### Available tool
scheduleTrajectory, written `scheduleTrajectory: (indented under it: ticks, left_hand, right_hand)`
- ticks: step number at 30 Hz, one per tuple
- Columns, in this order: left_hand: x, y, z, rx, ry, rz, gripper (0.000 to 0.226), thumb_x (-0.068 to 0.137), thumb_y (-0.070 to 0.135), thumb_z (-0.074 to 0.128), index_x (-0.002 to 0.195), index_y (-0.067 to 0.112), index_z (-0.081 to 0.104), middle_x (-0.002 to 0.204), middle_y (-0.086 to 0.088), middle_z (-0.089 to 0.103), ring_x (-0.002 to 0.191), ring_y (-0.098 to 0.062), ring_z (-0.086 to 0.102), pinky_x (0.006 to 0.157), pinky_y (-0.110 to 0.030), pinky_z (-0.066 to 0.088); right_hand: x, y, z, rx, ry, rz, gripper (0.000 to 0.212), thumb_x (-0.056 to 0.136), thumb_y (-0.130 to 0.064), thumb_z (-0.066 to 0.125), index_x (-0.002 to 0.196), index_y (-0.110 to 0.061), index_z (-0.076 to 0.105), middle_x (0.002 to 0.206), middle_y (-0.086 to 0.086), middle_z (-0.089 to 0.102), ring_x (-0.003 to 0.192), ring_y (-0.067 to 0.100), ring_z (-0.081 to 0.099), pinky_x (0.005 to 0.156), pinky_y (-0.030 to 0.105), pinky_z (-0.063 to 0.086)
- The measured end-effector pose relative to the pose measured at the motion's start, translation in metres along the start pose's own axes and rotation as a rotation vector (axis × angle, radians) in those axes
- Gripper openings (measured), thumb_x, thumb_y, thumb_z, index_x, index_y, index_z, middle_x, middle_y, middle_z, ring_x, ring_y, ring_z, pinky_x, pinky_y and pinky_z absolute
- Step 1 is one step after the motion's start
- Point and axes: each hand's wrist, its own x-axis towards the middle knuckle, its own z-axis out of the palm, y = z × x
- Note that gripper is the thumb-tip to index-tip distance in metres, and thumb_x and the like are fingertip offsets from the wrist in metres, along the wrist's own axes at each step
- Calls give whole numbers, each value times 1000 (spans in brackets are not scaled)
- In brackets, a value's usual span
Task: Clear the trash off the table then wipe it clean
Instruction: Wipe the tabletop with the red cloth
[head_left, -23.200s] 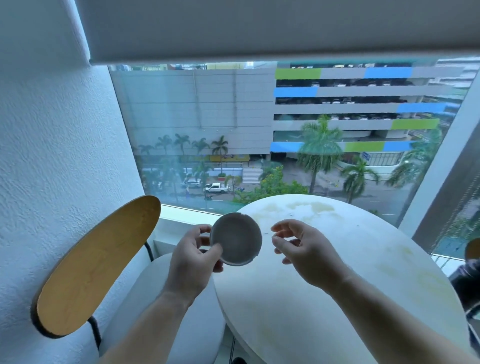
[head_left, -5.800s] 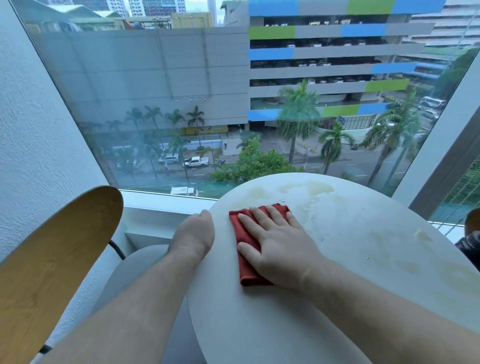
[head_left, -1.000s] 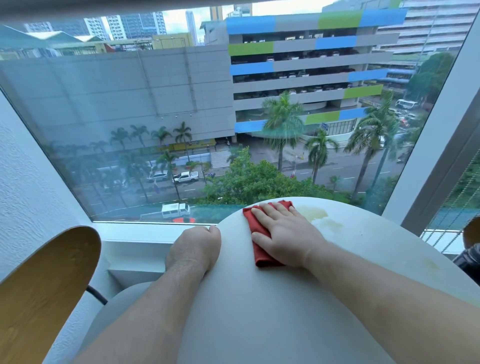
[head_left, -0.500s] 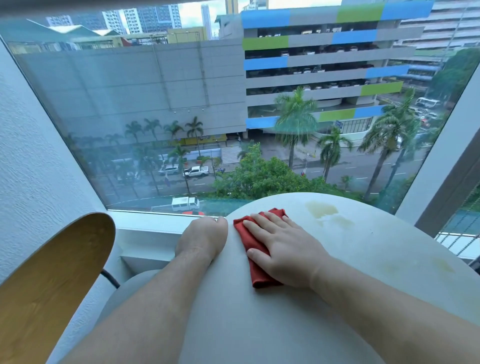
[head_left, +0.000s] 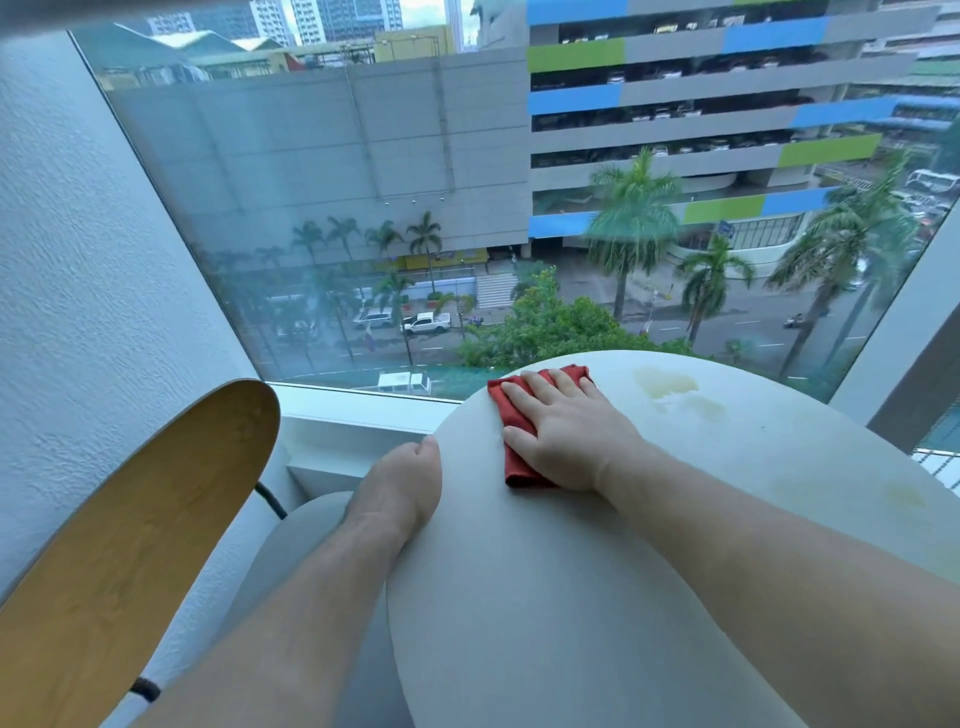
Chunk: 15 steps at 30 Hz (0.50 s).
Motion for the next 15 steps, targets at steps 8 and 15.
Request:
scheduleTrajectory:
  ticks: [8,15]
  left_hand:
    - [-39,-12,-1,3,131,-42,65,107,53,21,132,14,66,139,-16,63,127,-36,56,108,-47,41]
    - [-45,-7,-4,6,146,-76,63,109,46,24,140,5,59,147,-23,56,135,-39,51,113,-46,36]
  right_hand:
    - [-60,-17,9,7,13,-107,72,100,-64,23,165,-35,11,175,-6,7,161,22,3,130,47,4]
    - [-128,-20,13,43,34,-64,73,100,-62,24,165,-33,10,175,-6,6,161,21,1,130,47,1]
